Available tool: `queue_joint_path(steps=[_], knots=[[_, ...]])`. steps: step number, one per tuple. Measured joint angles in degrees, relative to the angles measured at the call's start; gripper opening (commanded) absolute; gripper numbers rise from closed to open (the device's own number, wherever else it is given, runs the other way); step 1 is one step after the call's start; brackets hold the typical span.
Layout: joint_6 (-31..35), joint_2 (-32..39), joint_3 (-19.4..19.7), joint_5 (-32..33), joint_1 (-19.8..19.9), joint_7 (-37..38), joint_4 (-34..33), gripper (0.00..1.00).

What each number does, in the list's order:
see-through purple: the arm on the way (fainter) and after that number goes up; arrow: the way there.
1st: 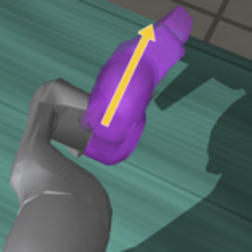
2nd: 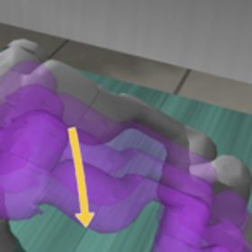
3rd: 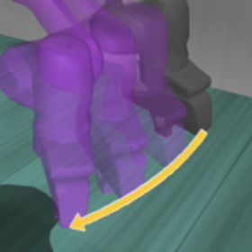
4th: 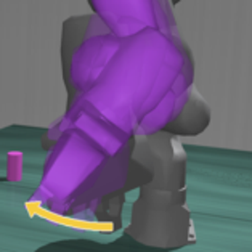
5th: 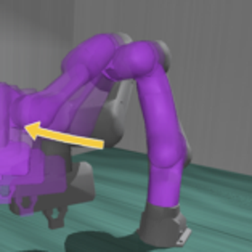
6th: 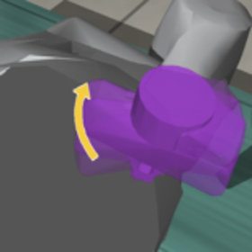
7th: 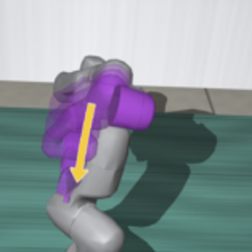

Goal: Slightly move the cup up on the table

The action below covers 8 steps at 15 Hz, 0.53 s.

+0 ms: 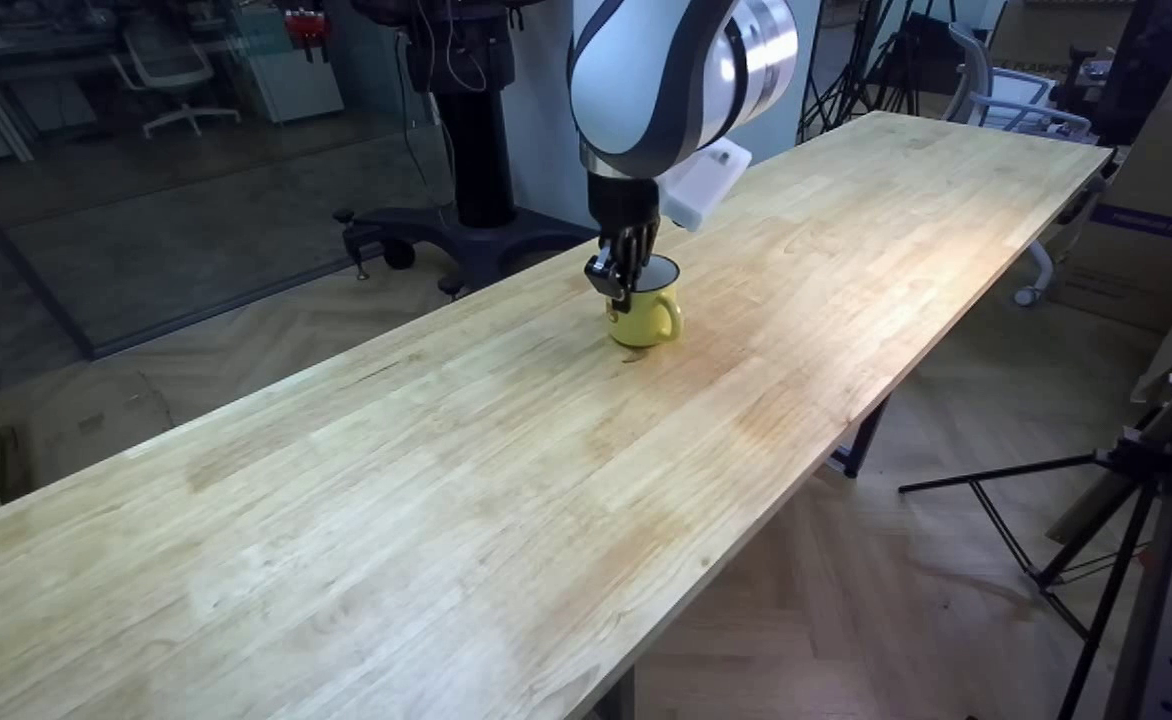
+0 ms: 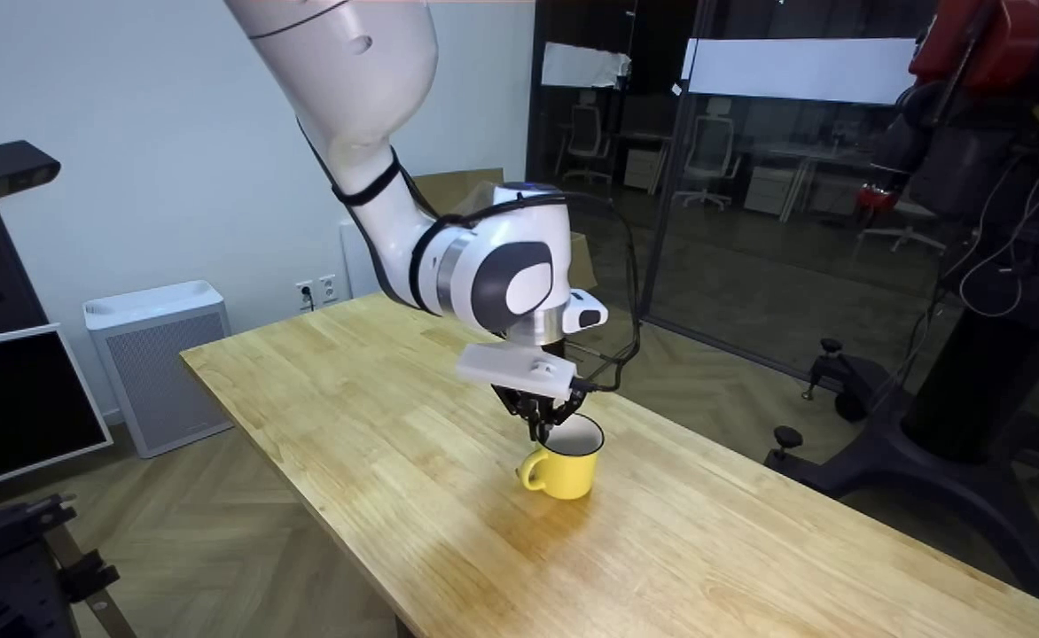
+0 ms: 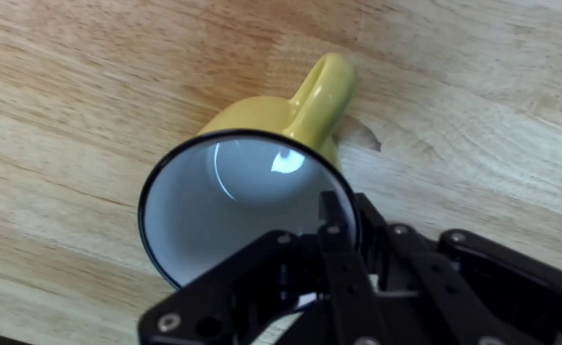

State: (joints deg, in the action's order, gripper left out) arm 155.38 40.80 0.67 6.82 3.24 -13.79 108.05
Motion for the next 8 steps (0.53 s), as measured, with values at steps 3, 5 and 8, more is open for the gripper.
queue_joint_path(steps=[3,5,8], knots=[[-0.1,0.6,0.7,0.0,-0.9,0.8,-1.0,0.38],[0.1,0.8,1.2,0.0,-1.4,1.7,-1.2,0.51],[0.4,0.9,2.4,0.5,-2.8,3.4,-1.6,0.71]])
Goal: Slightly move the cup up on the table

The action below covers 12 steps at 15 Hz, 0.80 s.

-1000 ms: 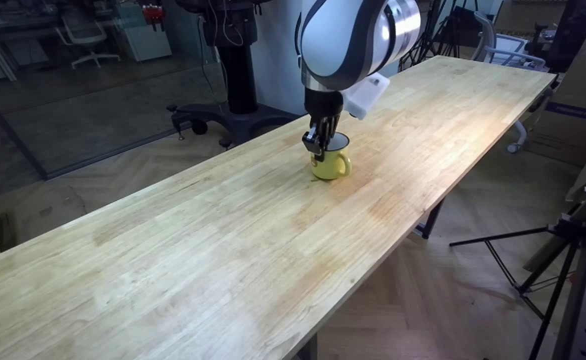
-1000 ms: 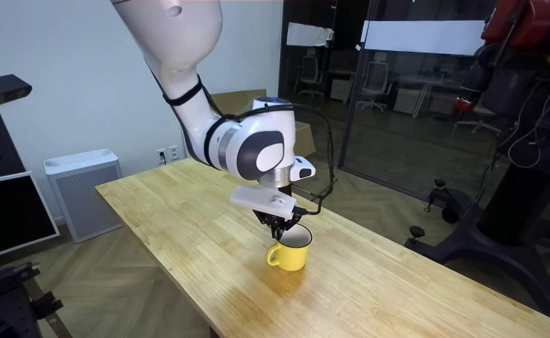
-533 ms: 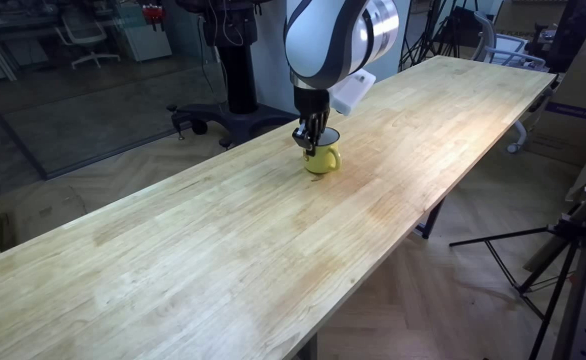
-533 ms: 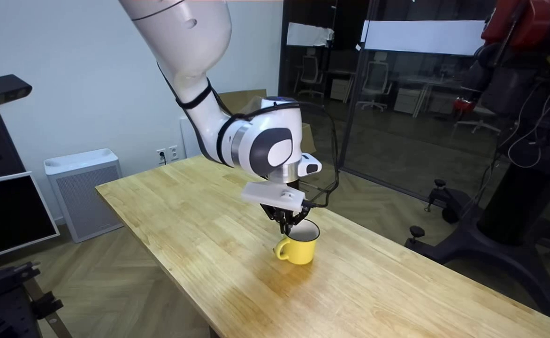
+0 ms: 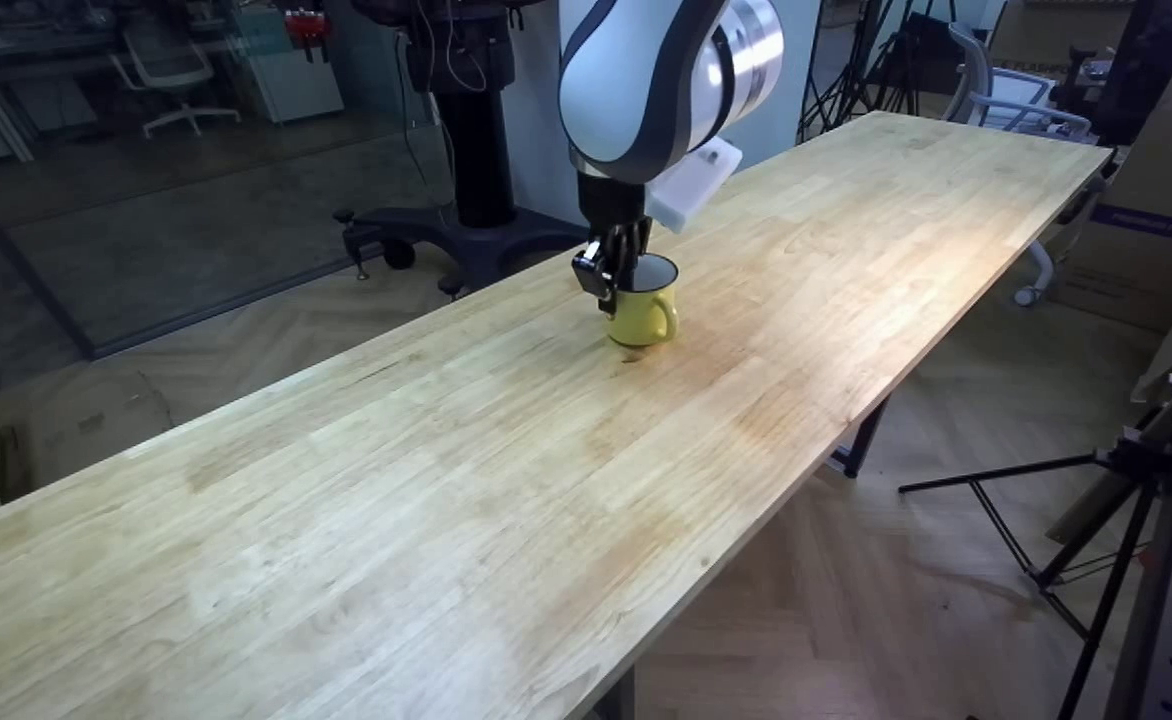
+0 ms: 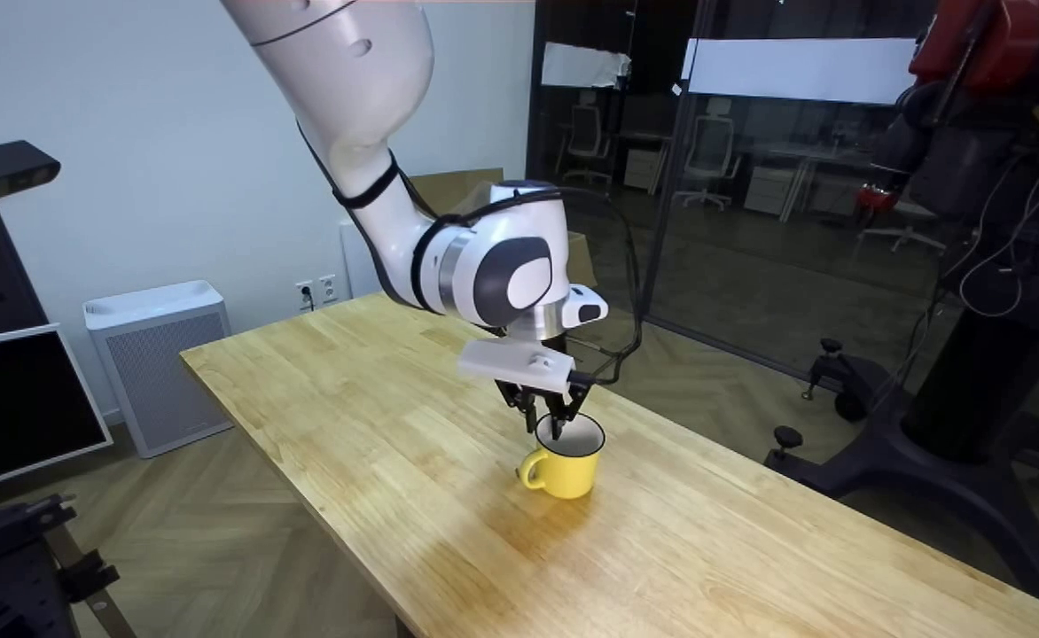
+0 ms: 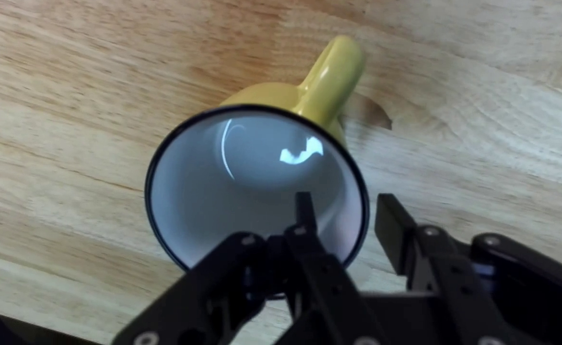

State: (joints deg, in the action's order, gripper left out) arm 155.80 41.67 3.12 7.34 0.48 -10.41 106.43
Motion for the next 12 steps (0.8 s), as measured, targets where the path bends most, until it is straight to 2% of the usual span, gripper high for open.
queue_joint_path(steps=[4,8,12], knots=[[1.2,-0.5,3.1,2.1,-2.9,3.6,-0.1,0.97],[0.5,-1.9,6.9,4.1,-6.5,8.6,0.0,1.0],[-3.7,-3.7,10.1,5.3,-9.8,15.3,0.1,1.0]])
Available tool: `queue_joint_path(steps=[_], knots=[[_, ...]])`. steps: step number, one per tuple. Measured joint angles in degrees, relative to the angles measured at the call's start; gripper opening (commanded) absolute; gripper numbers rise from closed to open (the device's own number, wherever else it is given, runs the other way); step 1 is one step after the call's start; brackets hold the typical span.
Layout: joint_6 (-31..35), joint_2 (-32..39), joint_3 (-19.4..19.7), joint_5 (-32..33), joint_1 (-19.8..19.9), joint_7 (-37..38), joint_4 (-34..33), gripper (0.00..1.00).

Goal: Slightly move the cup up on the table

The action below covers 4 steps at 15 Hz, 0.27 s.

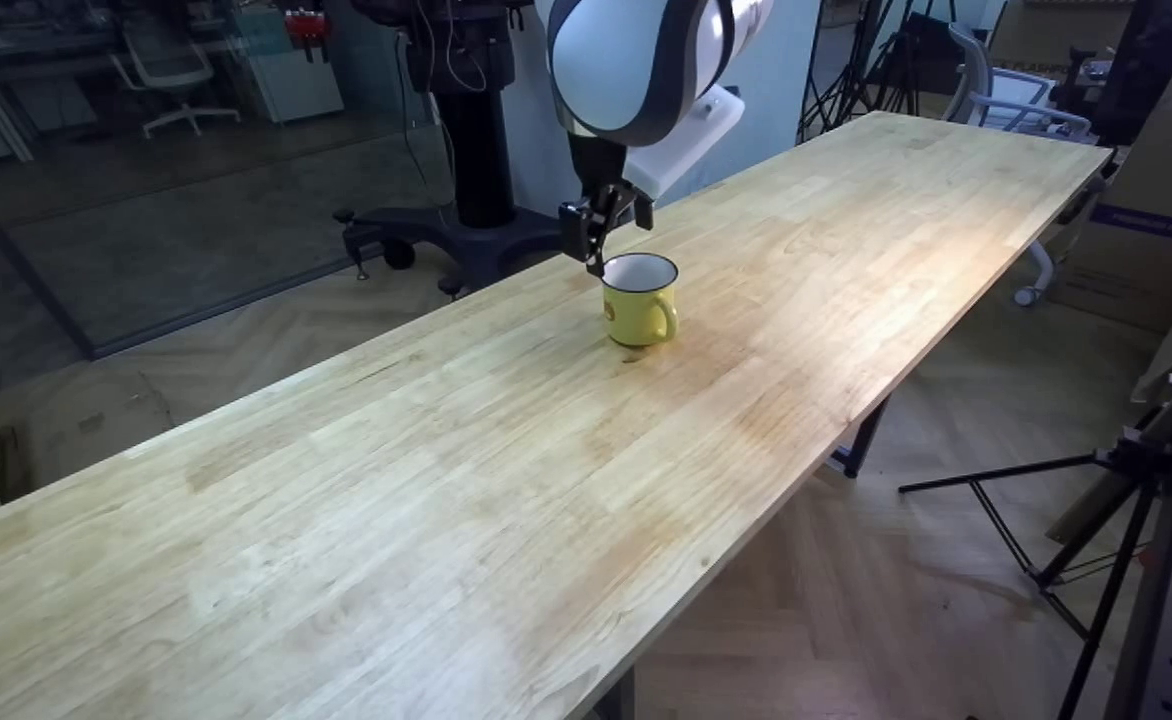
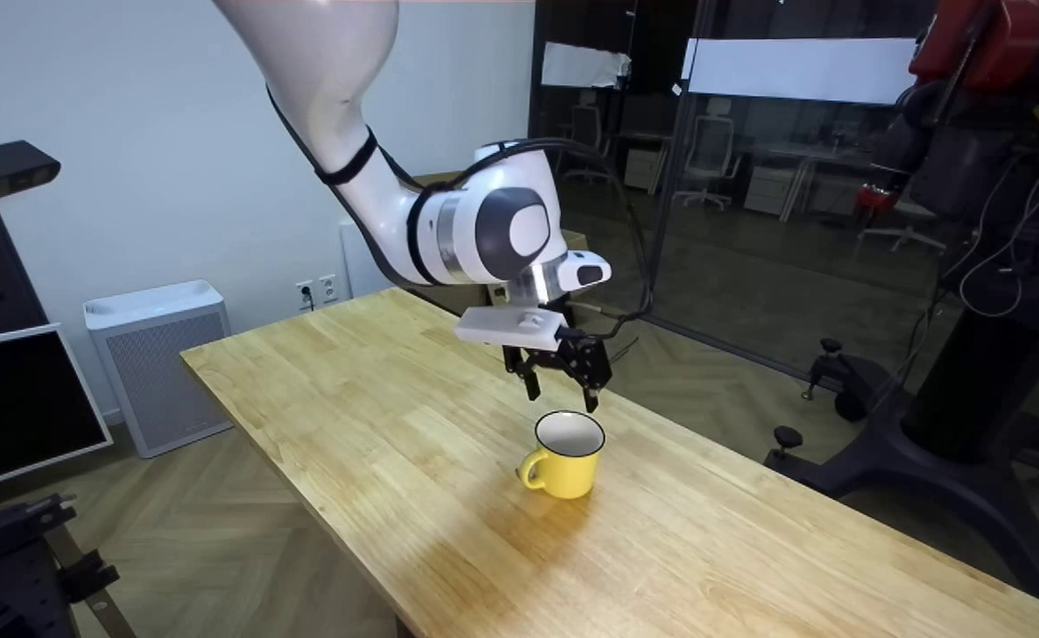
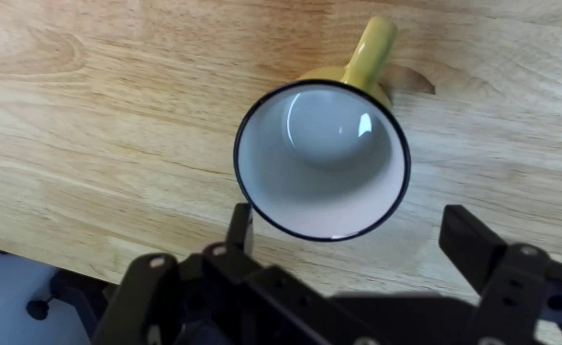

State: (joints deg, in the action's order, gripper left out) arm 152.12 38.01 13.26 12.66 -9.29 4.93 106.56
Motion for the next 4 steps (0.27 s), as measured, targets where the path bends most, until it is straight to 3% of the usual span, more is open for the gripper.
queue_joint_path(steps=[4], knots=[[-5.0,-1.6,0.7,0.2,-1.0,5.0,0.0,1.0]])
